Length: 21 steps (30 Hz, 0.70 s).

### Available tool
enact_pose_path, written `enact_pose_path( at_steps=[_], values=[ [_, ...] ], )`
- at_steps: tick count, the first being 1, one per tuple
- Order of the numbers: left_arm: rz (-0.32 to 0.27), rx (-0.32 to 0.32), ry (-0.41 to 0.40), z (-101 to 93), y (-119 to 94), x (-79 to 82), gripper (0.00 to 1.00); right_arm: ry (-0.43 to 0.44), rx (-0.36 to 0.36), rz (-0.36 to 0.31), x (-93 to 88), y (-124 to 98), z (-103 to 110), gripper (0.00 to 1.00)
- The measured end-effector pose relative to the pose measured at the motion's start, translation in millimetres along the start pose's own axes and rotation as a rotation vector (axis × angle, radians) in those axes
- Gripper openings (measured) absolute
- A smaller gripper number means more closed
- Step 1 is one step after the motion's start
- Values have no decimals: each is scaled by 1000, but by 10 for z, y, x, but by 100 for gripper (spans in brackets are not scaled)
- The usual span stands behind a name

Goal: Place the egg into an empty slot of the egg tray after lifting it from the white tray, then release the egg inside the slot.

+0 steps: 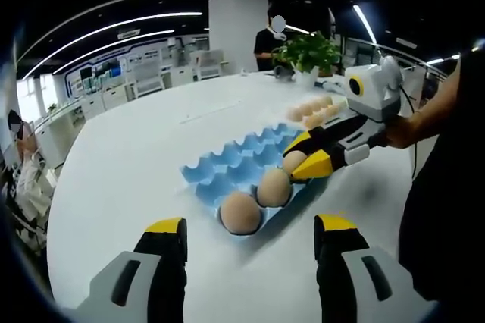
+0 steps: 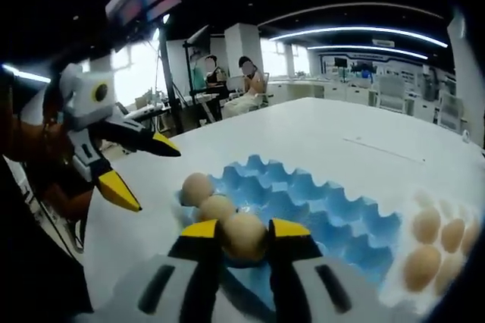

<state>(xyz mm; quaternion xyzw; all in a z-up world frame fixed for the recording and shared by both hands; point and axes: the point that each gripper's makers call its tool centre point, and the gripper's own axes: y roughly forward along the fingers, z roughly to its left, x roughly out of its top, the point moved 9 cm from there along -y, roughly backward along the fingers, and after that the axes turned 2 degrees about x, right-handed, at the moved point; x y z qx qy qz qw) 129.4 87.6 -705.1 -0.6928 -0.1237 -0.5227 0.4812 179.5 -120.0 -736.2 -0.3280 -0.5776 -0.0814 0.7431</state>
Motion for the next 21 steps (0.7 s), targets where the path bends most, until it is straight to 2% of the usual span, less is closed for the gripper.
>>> enact_pose_path(
  at_steps=[3,6,8,21],
  values=[
    [0,-1,-1,-3,2,4,68,-22,-4,2,-8,-6,3,24],
    [1,-3,-2,-10,5,-2,68,-115,-12,15,-22,1,20,24],
    [2,-5,-1,-16,8,-5,68,-138,-9,13,-39,8,44,24],
    [-3,5,4,-9,-13,1,68,-142,-6,9,-29,-34,31,25]
  ],
)
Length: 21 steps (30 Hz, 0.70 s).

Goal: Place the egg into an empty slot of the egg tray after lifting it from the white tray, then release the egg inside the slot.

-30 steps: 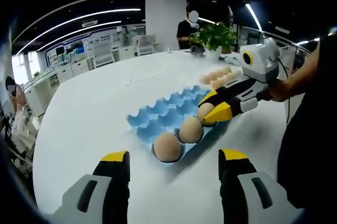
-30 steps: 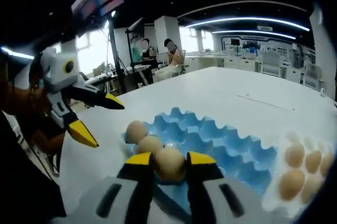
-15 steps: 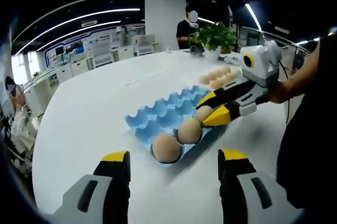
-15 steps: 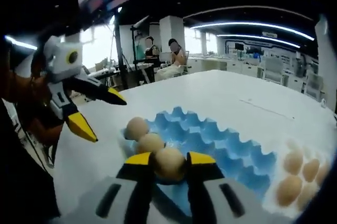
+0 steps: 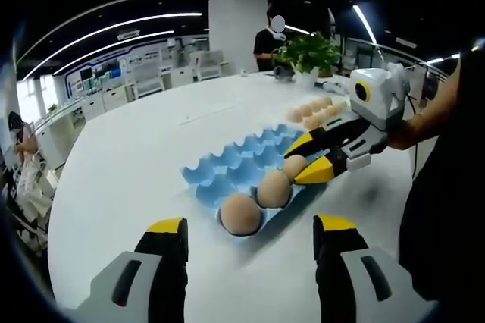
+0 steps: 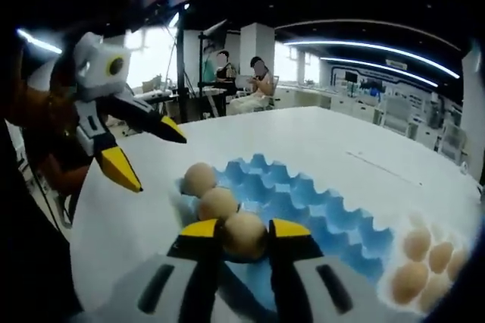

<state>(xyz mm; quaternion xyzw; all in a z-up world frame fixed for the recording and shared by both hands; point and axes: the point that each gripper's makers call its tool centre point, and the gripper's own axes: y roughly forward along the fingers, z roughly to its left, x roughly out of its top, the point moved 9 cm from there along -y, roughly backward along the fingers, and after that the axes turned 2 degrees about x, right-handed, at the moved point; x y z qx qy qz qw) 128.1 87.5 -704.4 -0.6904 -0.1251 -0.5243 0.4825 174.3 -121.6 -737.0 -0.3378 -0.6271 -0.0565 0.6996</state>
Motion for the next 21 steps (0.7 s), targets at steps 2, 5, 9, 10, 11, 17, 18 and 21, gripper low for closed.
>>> enact_pose_path(
  at_steps=[2,5,9,10,11,17,18,21],
  values=[
    [-4,0,-2,3,0,9,68,-2,4,-4,-3,-14,0,25],
    [-3,-3,4,4,3,18,68,2,8,-5,-3,-33,4,25],
    [-5,-4,4,3,11,27,68,7,9,-3,-19,-69,4,25],
    [-4,-6,6,0,16,27,68,9,10,-1,-25,-77,2,25],
    [-3,-7,7,-2,19,27,68,11,11,1,-29,-86,0,25],
    [-5,-12,9,-9,32,38,68,25,-2,-7,-38,-172,-23,25],
    [-6,-12,8,-9,34,41,68,31,-6,-3,-44,-185,-29,25],
    [-6,-14,11,-10,40,46,68,38,-27,-5,-64,-250,-58,24]
  ],
)
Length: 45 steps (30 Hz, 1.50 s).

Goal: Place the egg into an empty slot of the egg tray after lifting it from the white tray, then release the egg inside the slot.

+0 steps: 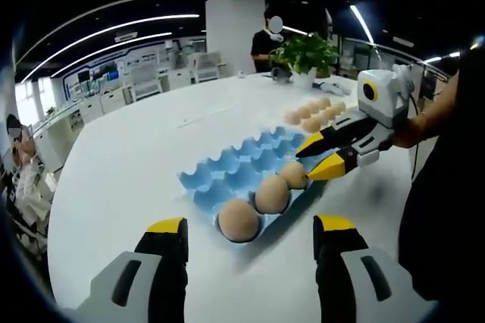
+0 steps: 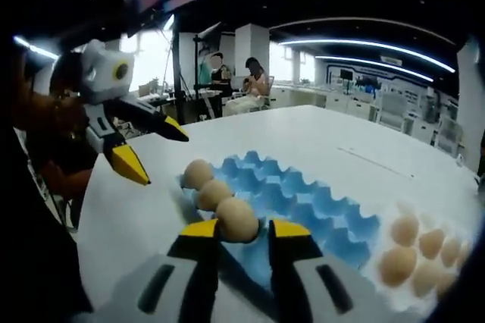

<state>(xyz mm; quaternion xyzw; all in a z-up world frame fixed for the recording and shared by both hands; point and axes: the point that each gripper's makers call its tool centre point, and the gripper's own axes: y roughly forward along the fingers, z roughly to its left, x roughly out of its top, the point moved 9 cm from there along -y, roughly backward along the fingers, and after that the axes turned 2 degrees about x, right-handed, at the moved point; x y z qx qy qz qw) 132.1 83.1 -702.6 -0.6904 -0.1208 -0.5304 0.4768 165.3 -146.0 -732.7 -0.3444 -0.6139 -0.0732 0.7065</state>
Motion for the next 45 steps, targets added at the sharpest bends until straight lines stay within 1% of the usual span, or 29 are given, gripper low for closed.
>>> enact_pose_path(
  at_steps=[5,10,15,16,18,22,23,25,26,28,32,33,34,35,36,37,40,41,45],
  values=[
    [1,-4,2,-5,13,7,68,9,-32,-5,-11,-95,-66,24],
    [1,-5,4,-9,20,14,68,28,-99,-15,-35,-269,-195,24],
    [3,-7,4,-16,31,13,68,52,-164,-3,-116,-442,-325,24],
    [2,-8,3,-21,33,16,68,60,-187,0,-139,-487,-358,24],
    [1,-10,5,-27,36,20,68,68,-202,-5,-157,-540,-388,24],
    [1,-9,6,-29,40,24,68,84,-269,5,-225,-693,-494,24],
    [2,-10,5,-29,40,24,68,85,-275,4,-232,-708,-505,24],
    [4,-11,7,-30,39,25,68,83,-315,19,-271,-799,-567,25],
    [5,-11,8,-31,39,26,68,79,-359,22,-292,-867,-619,26],
    [5,-11,8,-32,39,27,68,77,-397,26,-320,-951,-677,28],
    [6,-11,7,-36,44,29,68,104,-525,37,-400,-1214,-860,28],
    [6,-12,7,-38,45,29,68,112,-542,43,-418,-1262,-891,28],
    [6,-13,7,-41,45,30,68,113,-578,49,-440,-1331,-938,28],
    [5,-14,8,-44,46,32,68,115,-586,49,-445,-1353,-953,28],
    [5,-13,8,-44,45,33,68,132,-632,43,-467,-1444,-1010,28],
    [5,-13,8,-45,44,34,68,133,-645,41,-468,-1465,-1025,28],
    [7,-10,9,-47,38,33,68,135,-717,43,-513,-1624,-1120,29],
    [8,-10,8,-49,36,32,68,151,-744,38,-536,-1679,-1157,29],
    [11,-7,8,-55,29,32,68,211,-802,18,-610,-1813,-1245,29]
  ],
)
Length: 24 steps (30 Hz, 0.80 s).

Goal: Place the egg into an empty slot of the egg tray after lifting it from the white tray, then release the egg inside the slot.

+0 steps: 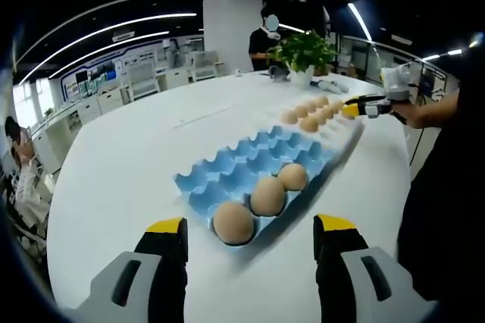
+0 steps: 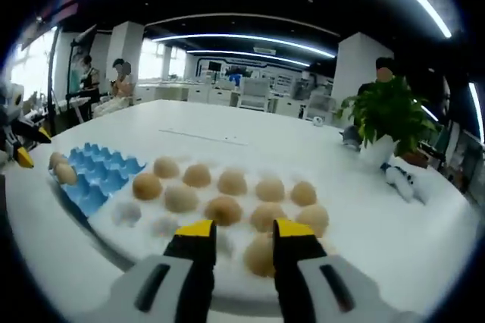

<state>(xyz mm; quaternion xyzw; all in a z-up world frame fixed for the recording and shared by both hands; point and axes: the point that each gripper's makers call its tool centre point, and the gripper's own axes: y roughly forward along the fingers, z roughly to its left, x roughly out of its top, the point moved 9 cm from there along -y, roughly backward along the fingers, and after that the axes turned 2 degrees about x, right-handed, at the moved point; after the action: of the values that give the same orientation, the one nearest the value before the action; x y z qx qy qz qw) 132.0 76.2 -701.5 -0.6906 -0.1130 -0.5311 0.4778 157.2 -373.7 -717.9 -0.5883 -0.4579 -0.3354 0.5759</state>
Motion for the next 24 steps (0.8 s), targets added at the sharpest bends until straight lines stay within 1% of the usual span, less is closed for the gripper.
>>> enact_pose_path(
  at_steps=[5,9,10,12,16,20,24],
  values=[
    [3,-2,2,-20,7,5,68,46,-41,22,-80,18,-135,31],
    [5,-2,3,-31,8,7,68,74,-46,42,-139,63,-192,32],
    [5,-1,3,-31,7,8,68,75,-43,39,-140,65,-188,30],
    [5,0,2,-33,3,12,68,66,-30,51,-144,90,-163,30],
    [0,9,-1,-27,-11,22,69,92,-7,82,-204,150,-112,34],
    [2,12,2,-30,-24,21,70,98,-11,63,-196,115,-121,34],
    [-2,10,-8,-39,-19,30,71,102,-2,70,-195,125,-134,34]
  ],
)
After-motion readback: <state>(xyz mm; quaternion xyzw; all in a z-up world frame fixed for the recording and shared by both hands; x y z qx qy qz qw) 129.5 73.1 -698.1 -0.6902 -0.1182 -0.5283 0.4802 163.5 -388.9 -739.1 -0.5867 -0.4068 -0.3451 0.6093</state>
